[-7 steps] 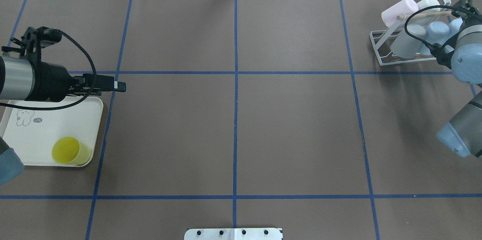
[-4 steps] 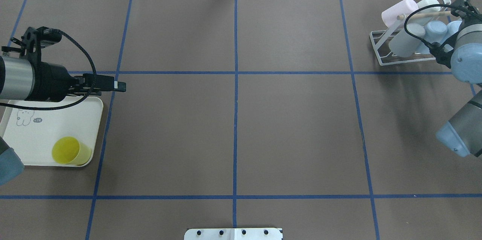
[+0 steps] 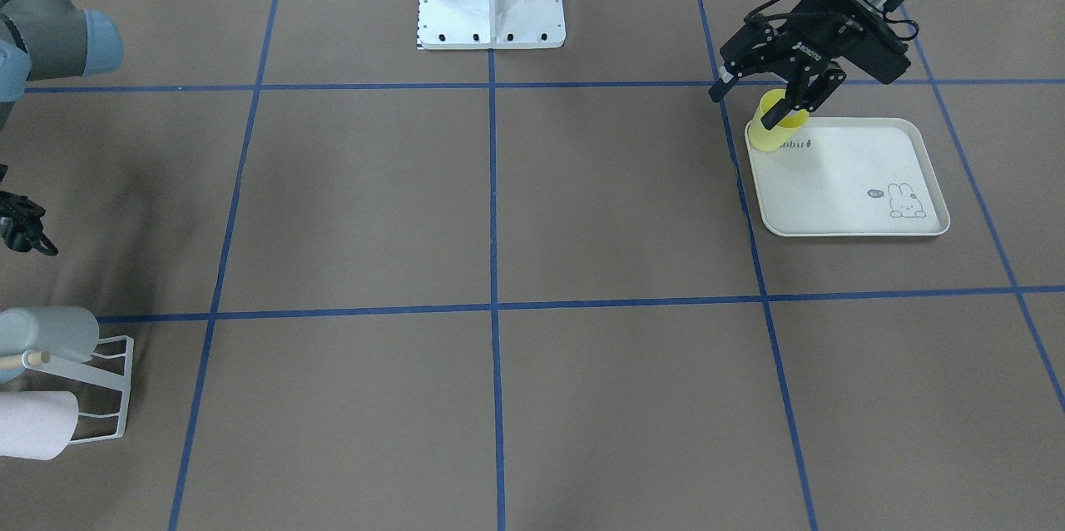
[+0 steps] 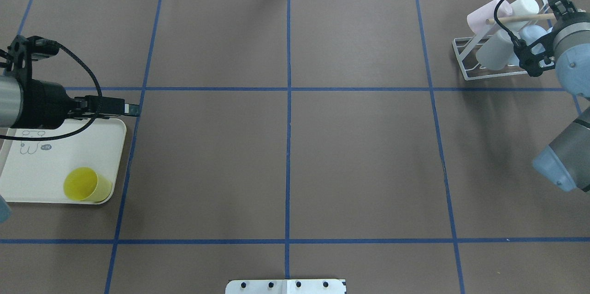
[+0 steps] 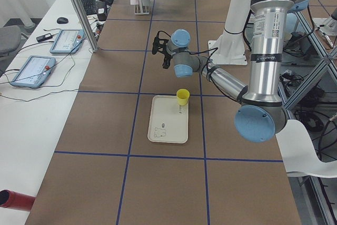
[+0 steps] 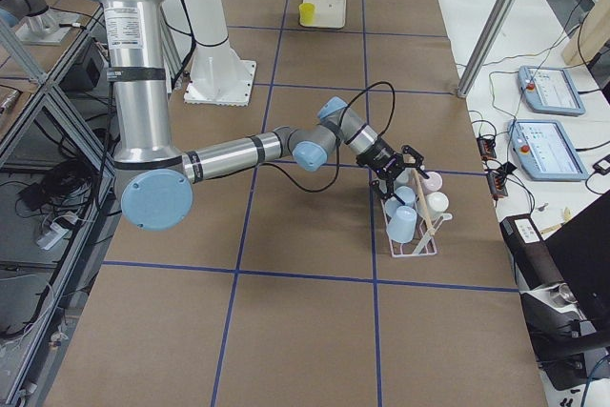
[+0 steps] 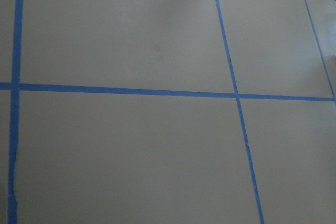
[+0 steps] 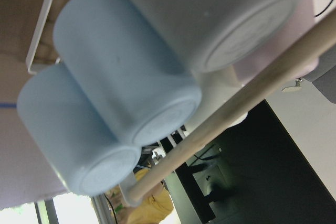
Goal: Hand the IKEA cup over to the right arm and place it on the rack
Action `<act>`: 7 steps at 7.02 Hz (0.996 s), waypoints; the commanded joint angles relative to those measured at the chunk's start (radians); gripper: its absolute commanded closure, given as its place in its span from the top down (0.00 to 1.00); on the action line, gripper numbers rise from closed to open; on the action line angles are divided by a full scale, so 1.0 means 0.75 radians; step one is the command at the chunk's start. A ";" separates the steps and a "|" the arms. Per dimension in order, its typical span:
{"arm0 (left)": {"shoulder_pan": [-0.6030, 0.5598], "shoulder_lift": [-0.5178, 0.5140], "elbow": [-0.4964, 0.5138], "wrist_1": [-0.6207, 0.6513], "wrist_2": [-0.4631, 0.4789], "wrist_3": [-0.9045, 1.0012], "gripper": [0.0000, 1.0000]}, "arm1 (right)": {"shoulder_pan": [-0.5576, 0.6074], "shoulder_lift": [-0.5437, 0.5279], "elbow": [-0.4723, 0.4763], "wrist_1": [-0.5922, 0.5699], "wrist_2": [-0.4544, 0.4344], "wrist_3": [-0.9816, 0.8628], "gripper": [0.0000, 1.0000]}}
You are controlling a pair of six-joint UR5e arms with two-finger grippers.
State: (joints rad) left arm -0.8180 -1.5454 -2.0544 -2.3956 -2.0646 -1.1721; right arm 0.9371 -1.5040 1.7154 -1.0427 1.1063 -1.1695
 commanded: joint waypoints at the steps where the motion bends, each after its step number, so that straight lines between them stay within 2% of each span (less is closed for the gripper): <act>1: -0.046 0.182 -0.044 -0.003 0.026 0.234 1.00 | 0.000 -0.023 0.097 0.006 0.317 0.571 0.99; 3: -0.047 0.317 -0.044 -0.035 0.185 0.387 1.00 | -0.004 -0.046 0.181 0.052 0.689 1.127 1.00; 4: -0.036 0.375 -0.036 -0.066 0.192 0.387 1.00 | -0.004 -0.060 0.179 0.202 0.910 1.440 1.00; 5: -0.026 0.385 -0.004 -0.070 0.192 0.383 1.00 | -0.018 -0.060 0.177 0.315 1.047 1.718 1.00; 6: 0.010 0.385 0.051 -0.094 0.192 0.379 1.00 | -0.063 -0.056 0.183 0.359 1.075 1.865 1.00; 7: 0.096 0.381 0.114 -0.135 0.247 0.371 1.00 | -0.075 -0.052 0.186 0.365 1.080 1.876 1.00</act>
State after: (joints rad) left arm -0.8026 -1.2604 -2.0188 -2.4677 -1.9106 -0.8891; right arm 0.8992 -1.5459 1.8518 -0.7962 1.8872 0.1621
